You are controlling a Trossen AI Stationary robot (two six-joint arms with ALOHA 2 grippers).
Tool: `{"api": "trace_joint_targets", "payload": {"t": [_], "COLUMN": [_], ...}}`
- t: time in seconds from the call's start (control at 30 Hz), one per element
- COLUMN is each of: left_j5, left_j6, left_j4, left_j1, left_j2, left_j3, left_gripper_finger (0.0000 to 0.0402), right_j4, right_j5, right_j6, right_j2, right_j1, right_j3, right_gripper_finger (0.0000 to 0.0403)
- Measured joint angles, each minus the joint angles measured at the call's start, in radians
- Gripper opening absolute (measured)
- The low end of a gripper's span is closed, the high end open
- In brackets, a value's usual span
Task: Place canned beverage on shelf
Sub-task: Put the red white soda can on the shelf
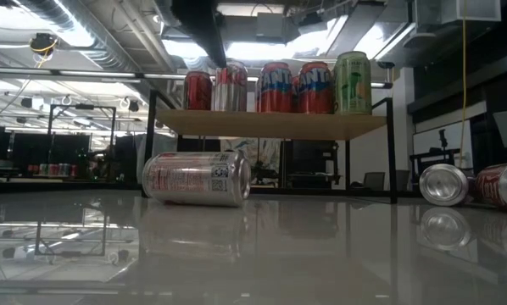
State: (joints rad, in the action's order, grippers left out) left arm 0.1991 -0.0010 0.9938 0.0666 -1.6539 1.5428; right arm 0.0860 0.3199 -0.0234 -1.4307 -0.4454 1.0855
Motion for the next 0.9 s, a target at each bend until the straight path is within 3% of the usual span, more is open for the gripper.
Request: {"api": "trace_joint_targets", "payload": {"t": [0.23,0.47,0.9], "left_j5": [0.004,0.149,0.203], "left_j6": [0.014,0.031,0.061], "left_j4": [-0.085,-0.098,-0.141], "left_j1": [-0.039,-0.113,-0.212], "left_j2": [-0.001,-0.001,-0.001], "left_j3": [-0.065,-0.065,-0.065], "left_gripper_finger": [0.0110,0.0065,0.0002], "right_j4": [-0.002,-0.003,-0.002], "right_j5": [0.000,0.000,0.000], "right_j6": [0.000,0.000,0.000], "right_j2": [0.000,0.000,0.000], "right_j1": [0.000,0.000,0.001], "right_j3": [0.000,0.000,0.000], "right_gripper_finger": [0.0392,0.0392,0.0392]}}
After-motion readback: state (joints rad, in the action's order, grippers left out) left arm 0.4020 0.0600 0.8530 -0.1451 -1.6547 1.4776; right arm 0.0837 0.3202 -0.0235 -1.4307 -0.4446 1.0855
